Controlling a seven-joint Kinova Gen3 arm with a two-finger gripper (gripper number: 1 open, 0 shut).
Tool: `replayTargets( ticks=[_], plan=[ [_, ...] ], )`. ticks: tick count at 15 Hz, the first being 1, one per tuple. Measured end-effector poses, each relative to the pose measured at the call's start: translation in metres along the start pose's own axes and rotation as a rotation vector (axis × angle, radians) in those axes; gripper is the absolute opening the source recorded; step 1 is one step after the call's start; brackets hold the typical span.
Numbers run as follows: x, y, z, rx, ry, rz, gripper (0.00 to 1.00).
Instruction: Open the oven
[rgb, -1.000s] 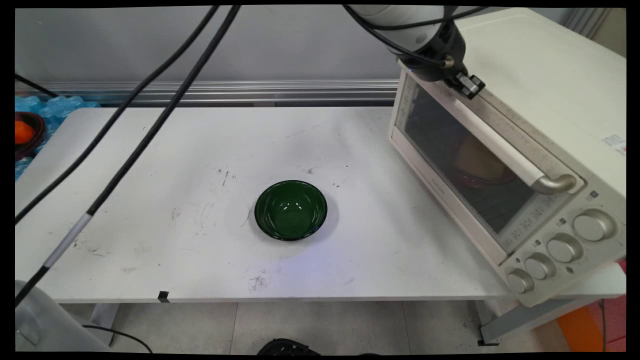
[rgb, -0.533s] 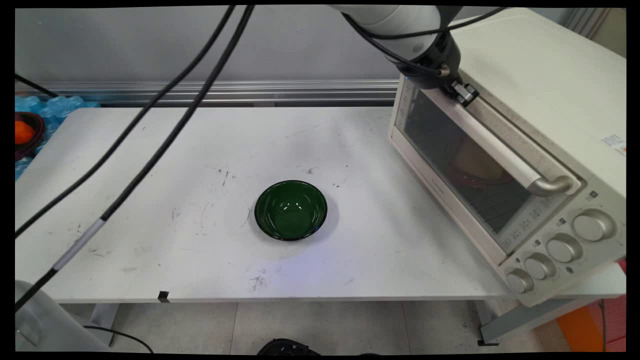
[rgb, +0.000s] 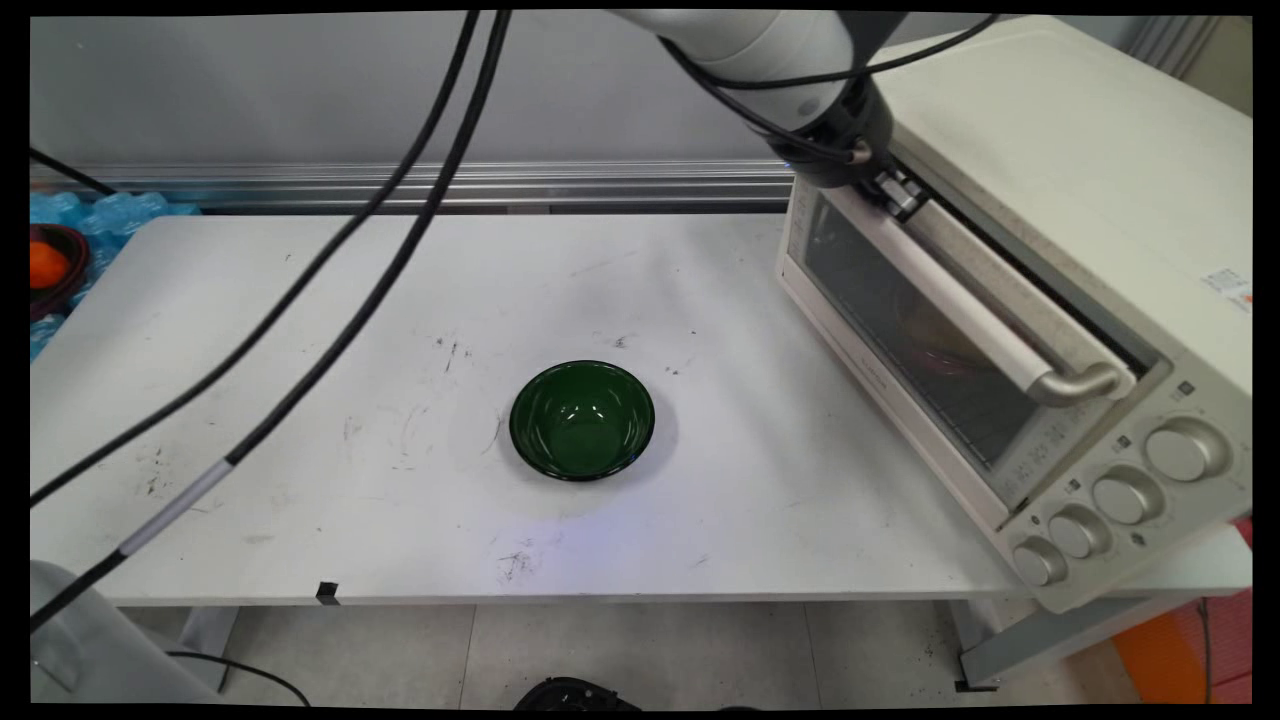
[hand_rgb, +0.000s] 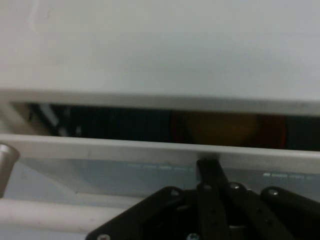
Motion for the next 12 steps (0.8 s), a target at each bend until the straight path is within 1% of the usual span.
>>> replayTargets(
  ticks=[4,8,12],
  plan=[
    [-0.015,-0.007,-0.005,0.018,-0.026,-0.013,0.00],
    [-0.040,-0.017,-0.012,0.039,-0.072,-0.033,0.00],
    [-0.057,-0.023,-0.016,0.050,-0.102,-0.041,0.00]
  ],
)
